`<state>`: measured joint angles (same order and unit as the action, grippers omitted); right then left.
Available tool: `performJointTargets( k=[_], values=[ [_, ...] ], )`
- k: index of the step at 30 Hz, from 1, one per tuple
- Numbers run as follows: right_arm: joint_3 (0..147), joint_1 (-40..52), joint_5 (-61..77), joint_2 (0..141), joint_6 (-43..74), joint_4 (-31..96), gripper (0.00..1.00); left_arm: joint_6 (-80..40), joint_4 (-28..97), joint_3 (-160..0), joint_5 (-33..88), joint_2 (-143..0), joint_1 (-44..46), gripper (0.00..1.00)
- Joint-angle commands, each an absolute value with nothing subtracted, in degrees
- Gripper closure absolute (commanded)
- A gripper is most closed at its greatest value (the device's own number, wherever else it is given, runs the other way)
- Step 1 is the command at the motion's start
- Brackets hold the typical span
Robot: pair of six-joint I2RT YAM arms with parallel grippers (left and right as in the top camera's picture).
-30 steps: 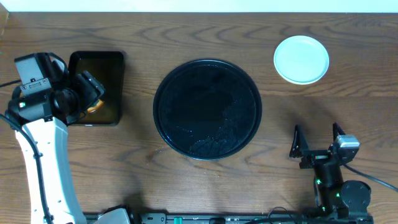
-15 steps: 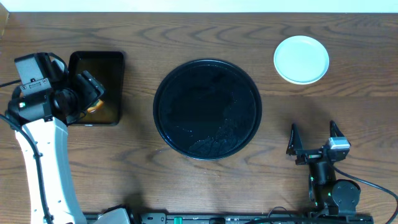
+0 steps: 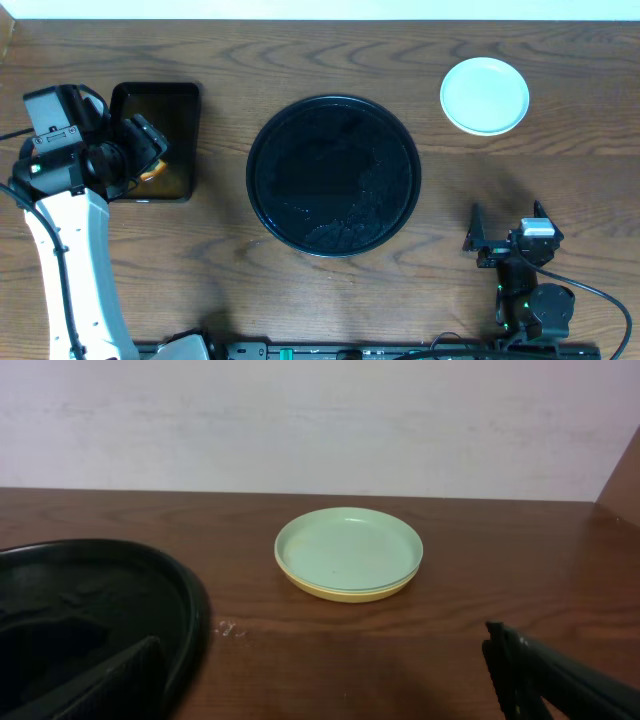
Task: Clean dirty plates on tray and stack at the side
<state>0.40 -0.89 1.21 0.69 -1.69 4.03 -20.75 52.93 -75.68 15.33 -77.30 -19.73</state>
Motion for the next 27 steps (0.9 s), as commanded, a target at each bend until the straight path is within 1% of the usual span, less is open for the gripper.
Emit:
performJointTargets(
  k=[1,22,27],
  values=[
    [0.32,-1.52,0.25,0.32,-2.66,4.34,0.01,-20.38,53.12,-76.07,15.84,-77.47,-19.92,0.21],
    [0.32,-1.52,0.25,0.32,-2.66,4.32,0.01,-20.14,53.12,-76.07,15.35,-77.47,-19.92,0.21],
    [0.32,-1.52,0.25,0.32,-2.66,4.32,0.01,-20.16,53.65,-76.07,11.97,-77.47,-19.92,0.21]
  ],
)
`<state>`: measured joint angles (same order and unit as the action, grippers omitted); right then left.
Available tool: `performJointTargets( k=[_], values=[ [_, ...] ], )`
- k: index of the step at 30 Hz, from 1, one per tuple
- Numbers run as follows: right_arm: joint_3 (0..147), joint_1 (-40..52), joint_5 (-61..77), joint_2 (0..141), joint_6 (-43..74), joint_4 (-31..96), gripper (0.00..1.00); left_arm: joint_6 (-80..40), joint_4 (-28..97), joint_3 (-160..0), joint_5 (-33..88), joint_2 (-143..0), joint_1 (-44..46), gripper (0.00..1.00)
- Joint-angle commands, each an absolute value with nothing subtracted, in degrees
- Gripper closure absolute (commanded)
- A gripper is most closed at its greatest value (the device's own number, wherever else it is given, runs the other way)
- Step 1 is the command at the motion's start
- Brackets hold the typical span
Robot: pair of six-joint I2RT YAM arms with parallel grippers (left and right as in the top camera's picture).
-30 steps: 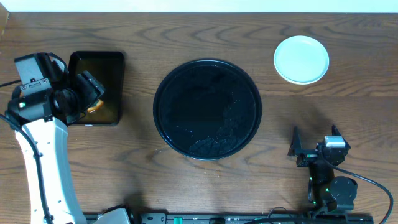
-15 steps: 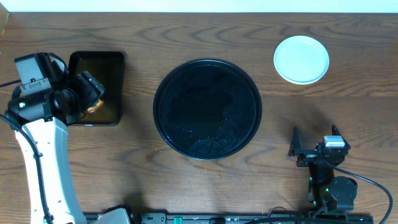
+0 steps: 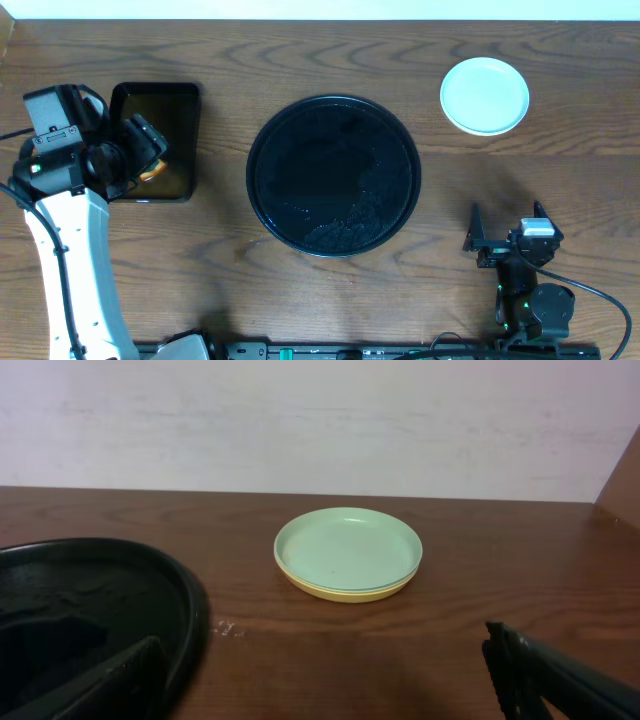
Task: Clean dirty plates on tray and stack at the side
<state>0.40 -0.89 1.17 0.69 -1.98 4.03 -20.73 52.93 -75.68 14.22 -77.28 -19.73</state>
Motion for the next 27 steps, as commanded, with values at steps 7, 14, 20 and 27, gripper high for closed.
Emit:
performJointTargets(
  k=[7,14,20,27],
  values=[
    [0.32,-1.52,0.25,0.32,-2.66,4.32,0.01,-18.98,55.96,-75.18,11.00,-77.91,-19.07,0.21],
    [0.32,-1.52,0.25,0.32,-2.66,4.32,0.01,-10.70,47.62,-57.54,10.90,-70.57,-14.33,0.21],
    [0.32,-1.52,0.25,0.32,-2.66,4.32,0.01,-10.74,26.63,-36.91,10.94,-59.18,-12.03,0.21],
    [0.32,-1.52,0.25,0.32,-2.66,4.32,0.01,-10.76,5.93,-17.19,10.94,-46.81,-11.49,0.21]
  ],
)
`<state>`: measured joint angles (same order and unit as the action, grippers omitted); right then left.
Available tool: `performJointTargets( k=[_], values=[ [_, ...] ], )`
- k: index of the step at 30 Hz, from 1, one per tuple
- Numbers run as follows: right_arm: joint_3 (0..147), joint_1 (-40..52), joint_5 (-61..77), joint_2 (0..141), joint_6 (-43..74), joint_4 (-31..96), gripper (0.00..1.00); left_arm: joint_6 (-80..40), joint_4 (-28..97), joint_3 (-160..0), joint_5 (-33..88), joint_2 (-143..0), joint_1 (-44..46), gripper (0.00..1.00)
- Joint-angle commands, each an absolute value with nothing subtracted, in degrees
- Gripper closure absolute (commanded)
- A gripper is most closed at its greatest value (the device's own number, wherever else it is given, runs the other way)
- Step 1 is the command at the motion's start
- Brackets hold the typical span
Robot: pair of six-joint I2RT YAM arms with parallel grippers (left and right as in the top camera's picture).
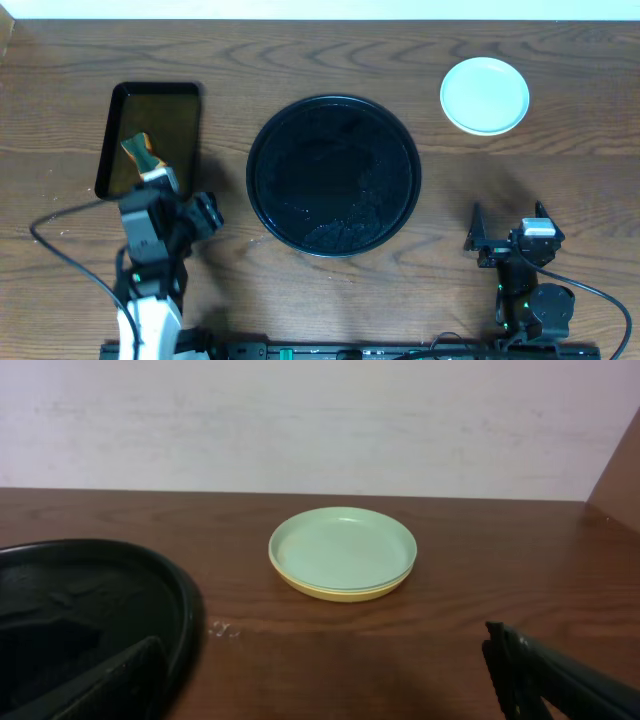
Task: Clean dirty plates on tray and stack at the side
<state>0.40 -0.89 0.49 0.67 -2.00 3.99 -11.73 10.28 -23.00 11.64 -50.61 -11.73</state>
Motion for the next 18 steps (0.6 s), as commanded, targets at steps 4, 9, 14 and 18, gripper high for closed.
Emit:
performJointTargets(
  k=[4,9,14,18],
  values=[
    [0.32,-1.52,0.25,0.32,-2.66,4.32,0.01,-10.79,-5.98,-8.49,11.05,-42.26,-11.25,0.21],
    [0.32,-1.52,0.25,0.32,-2.66,4.32,0.01,-10.70,-17.21,-0.27,10.87,-37.50,-9.15,0.21],
    [0.32,-1.52,0.25,0.32,-2.66,4.32,0.01,-10.70,-15.90,-0.23,9.56,-34.00,-7.53,0.21],
    [0.32,-1.52,0.25,0.32,-2.66,4.32,0.01,-7.97,-8.40,-0.23,9.34,-29.47,-7.53,0.21]
  ],
)
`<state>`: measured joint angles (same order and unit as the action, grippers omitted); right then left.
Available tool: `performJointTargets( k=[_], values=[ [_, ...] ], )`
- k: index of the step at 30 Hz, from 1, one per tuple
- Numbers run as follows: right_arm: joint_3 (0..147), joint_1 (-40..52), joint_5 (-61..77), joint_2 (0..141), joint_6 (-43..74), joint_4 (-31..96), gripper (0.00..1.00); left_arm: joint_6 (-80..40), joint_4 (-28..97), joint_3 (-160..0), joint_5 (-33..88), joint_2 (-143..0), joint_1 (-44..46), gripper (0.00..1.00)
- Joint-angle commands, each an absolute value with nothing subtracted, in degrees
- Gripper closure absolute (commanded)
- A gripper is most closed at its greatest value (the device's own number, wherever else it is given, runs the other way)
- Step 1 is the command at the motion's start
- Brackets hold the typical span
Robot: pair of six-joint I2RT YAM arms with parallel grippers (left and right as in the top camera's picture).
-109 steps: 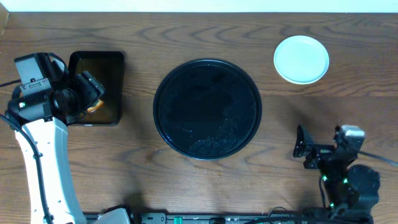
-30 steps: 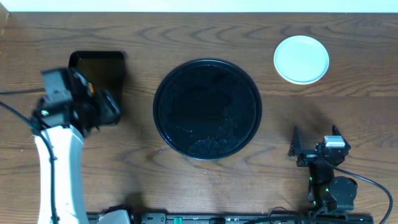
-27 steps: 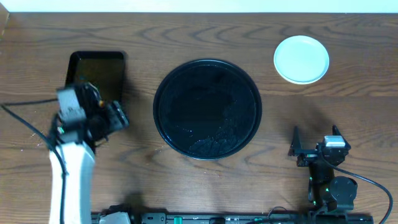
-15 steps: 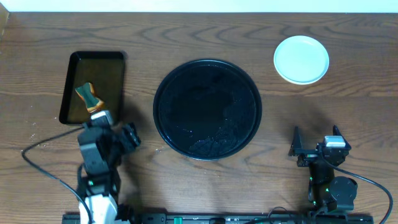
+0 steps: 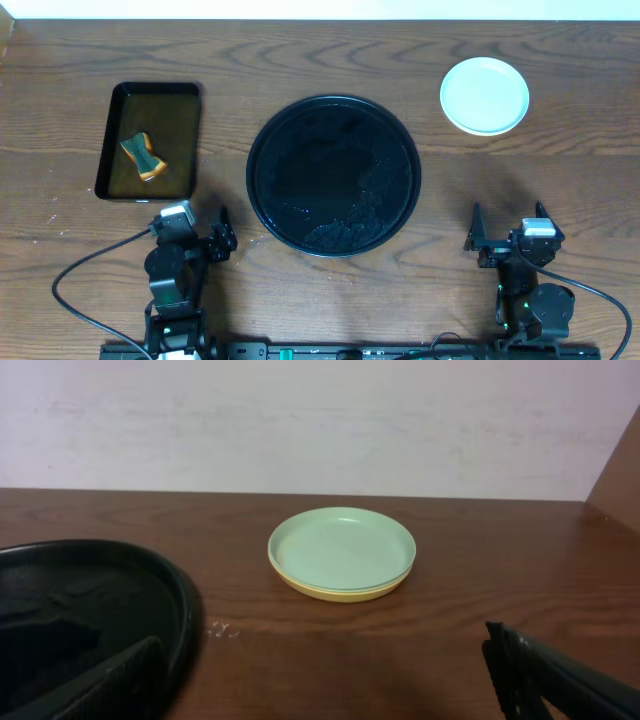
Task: Clean dirty plates on tray and stack at the side
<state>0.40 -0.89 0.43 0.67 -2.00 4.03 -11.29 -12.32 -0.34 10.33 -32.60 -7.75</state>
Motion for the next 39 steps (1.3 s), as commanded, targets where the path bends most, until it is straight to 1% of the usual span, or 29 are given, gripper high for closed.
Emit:
performJointTargets(
  k=[1,4,14,18,25,31,37,39],
  values=[
    [0.32,-1.52,0.25,0.32,-2.66,4.32,0.01,-7.01,-4.71,-0.23,9.34,-27.44,-7.53,0.21],
    [0.32,-1.52,0.25,0.32,-2.66,4.34,0.01,-6.68,3.70,-0.23,7.66,-21.32,-7.42,0.21],
    [0.32,-1.52,0.25,0.32,-2.66,4.32,0.01,-6.66,3.60,-0.23,7.64,-9.23,2.13,0.21],
    [0.32,-1.52,0.25,0.32,-2.66,4.34,0.01,-6.39,3.66,-0.23,6.79,-4.27,2.94,0.21],
    [0.32,-1.52,0.25,0.32,-2.66,4.32,0.01,-6.39,3.68,-0.23,6.79,-0.05,2.98,0.21],
    [0.32,-1.52,0.25,0.32,-2.66,4.34,0.01,-5.78,3.75,-0.23,6.81,-0.10,2.98,0.21],
    [0.32,-1.52,0.25,0.32,-2.66,4.32,0.01,4.29,3.70,-0.23,8.03,-0.10,2.98,0.21],
    [0.32,-1.52,0.25,0.32,-2.66,4.34,0.01,5.39,3.84,-0.23,6.57,-0.10,2.98,0.21]
  ],
)
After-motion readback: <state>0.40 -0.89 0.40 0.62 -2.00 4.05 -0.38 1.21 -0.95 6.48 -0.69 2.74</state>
